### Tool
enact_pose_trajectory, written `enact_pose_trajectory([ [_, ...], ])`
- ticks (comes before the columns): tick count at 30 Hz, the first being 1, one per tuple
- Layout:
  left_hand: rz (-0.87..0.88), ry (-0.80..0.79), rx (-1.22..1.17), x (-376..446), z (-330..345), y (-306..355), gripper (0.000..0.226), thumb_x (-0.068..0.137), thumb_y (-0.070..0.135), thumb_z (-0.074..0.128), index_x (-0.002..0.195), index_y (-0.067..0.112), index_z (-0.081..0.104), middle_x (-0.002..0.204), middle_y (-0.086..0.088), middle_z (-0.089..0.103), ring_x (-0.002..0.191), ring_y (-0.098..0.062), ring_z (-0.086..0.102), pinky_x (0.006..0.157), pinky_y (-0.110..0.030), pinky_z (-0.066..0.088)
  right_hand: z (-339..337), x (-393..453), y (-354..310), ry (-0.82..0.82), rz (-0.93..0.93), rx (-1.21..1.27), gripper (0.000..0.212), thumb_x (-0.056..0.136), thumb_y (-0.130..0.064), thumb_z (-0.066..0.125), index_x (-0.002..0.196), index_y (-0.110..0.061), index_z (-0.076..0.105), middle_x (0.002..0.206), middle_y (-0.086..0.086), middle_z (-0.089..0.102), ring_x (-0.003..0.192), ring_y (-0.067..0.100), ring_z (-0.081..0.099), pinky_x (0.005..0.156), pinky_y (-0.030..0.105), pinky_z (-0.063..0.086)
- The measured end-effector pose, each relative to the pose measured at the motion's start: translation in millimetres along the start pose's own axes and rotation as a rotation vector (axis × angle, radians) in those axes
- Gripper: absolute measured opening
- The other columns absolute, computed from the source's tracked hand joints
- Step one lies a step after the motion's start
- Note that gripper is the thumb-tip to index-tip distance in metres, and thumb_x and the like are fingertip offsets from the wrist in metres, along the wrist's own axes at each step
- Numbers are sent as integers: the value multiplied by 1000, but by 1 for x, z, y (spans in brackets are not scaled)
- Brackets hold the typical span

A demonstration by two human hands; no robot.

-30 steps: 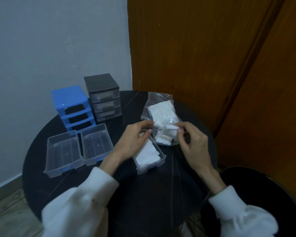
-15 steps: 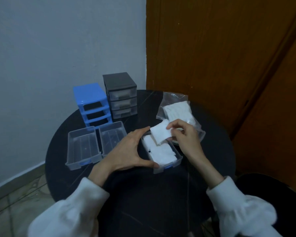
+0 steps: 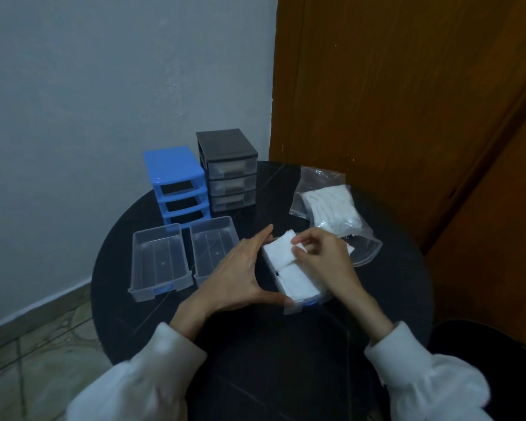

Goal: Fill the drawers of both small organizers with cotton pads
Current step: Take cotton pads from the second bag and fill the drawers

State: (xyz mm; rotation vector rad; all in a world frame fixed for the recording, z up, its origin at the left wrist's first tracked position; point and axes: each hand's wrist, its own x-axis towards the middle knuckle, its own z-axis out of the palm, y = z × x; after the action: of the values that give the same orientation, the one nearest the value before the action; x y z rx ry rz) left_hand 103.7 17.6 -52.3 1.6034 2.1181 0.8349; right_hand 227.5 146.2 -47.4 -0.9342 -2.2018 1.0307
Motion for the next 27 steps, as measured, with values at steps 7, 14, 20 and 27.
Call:
enact_pose_trajectory([
  [7, -19, -13, -3, 1, 0, -1, 124, 56, 57, 82, 149, 35, 3, 149, 12, 28, 134, -5, 27, 107, -22, 20, 7, -5, -1, 89, -165, -203, 10, 81, -9, 66, 91, -12, 67, 87, -4, 57, 80, 6, 51, 72, 12, 41],
  [14, 14, -13, 4, 0, -4, 7, 123, 57, 52, 83, 149, 32, 4, 149, 9, 30, 135, -4, 26, 114, -23, 13, 6, -10, -3, 23, -248, -438, 18, 88, -18, 60, 104, -12, 66, 110, -7, 49, 92, 3, 49, 76, 12, 33],
  [20, 9, 67, -93, -2, 3, 19, 90, 79, 39, 71, 147, 36, 11, 151, 12, 28, 128, 6, 26, 106, -16, 21, 3, -13, -2, -9, -212, -422, 24, 93, -18, 52, 112, -9, 63, 116, -1, 51, 103, 12, 54, 83, 18, 39],
  [27, -69, 227, -262, 1, 34, 26, 55, 99, 10, 39, 148, 21, 18, 156, 2, 19, 142, -7, 16, 117, -26, 13, -3, -15, -5, -3, -171, -437, 30, 92, -14, 52, 121, -8, 57, 124, 3, 47, 109, 17, 53, 91, 26, 41],
])
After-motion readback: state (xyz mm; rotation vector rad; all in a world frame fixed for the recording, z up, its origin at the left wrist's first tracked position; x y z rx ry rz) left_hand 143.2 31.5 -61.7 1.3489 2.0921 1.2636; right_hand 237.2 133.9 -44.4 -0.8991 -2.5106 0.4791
